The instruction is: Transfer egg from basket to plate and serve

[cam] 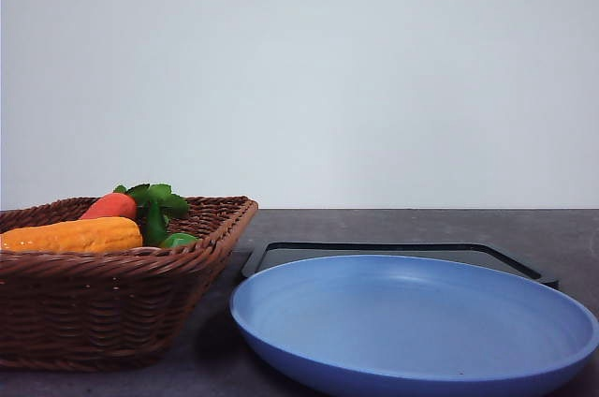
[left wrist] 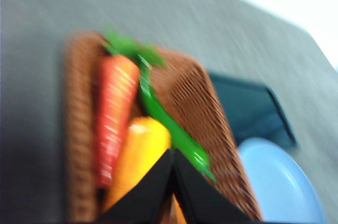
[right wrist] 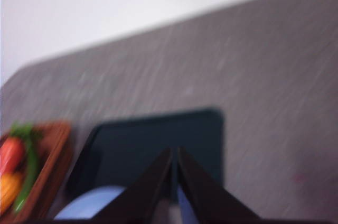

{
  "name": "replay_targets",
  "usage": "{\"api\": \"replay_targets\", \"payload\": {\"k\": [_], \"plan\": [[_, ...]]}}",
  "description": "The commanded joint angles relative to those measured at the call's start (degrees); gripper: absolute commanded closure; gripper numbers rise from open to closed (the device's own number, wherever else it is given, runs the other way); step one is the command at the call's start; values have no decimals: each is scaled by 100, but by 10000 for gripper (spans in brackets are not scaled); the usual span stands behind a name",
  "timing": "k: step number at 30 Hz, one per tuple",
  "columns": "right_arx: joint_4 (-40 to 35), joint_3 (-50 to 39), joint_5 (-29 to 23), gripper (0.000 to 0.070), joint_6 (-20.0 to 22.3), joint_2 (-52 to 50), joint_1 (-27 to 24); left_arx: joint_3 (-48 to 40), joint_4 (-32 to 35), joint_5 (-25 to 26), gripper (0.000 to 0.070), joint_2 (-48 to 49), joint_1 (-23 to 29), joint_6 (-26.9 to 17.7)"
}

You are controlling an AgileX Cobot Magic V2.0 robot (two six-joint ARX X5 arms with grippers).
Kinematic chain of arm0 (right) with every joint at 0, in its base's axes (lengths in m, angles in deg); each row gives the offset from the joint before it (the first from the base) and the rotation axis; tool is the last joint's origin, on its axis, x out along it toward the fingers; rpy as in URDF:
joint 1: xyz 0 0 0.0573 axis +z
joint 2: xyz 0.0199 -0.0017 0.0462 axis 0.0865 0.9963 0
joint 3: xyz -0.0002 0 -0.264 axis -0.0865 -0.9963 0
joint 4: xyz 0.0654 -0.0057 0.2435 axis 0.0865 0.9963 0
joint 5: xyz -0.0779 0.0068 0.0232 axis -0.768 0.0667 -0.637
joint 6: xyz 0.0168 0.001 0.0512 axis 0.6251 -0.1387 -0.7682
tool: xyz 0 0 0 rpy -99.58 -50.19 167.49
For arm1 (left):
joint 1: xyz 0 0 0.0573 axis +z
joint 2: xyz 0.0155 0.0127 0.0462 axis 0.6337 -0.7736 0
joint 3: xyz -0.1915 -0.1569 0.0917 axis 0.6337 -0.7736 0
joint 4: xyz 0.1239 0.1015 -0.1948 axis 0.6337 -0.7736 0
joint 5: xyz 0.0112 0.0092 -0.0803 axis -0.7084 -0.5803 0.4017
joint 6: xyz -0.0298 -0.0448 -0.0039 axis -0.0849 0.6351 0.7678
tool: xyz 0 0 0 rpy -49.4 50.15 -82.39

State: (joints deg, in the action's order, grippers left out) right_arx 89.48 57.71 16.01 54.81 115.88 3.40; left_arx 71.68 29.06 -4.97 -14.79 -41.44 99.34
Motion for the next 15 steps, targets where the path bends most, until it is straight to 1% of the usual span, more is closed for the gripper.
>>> {"api": "replay_targets", "payload": {"k": [1, 6, 7, 10, 12, 13, 15], "plan": [[138, 162, 361, 700, 112, 332, 4, 160, 48, 142, 700, -319, -133, -192], [403, 238, 1314, 700, 281, 1258, 23, 478, -189, 402, 700, -1280, -708, -380], [455, 238, 1407, 700, 344, 1415, 43, 532, -248, 420, 700, -1436, -829, -419], [780, 238, 1426, 700, 594, 1891, 203, 642, -238, 421, 695, -1909, -1215, -422], [1006, 236, 1421, 691, 705, 2177, 362, 678, -168, 421, 632, -2138, -1395, -398], [1085, 231, 1408, 669, 717, 2304, 446, 679, -101, 421, 581, -2239, -1481, -354], [1144, 217, 1338, 583, 718, 2548, 630, 679, 20, 419, 477, -2387, -1630, -263]]}}
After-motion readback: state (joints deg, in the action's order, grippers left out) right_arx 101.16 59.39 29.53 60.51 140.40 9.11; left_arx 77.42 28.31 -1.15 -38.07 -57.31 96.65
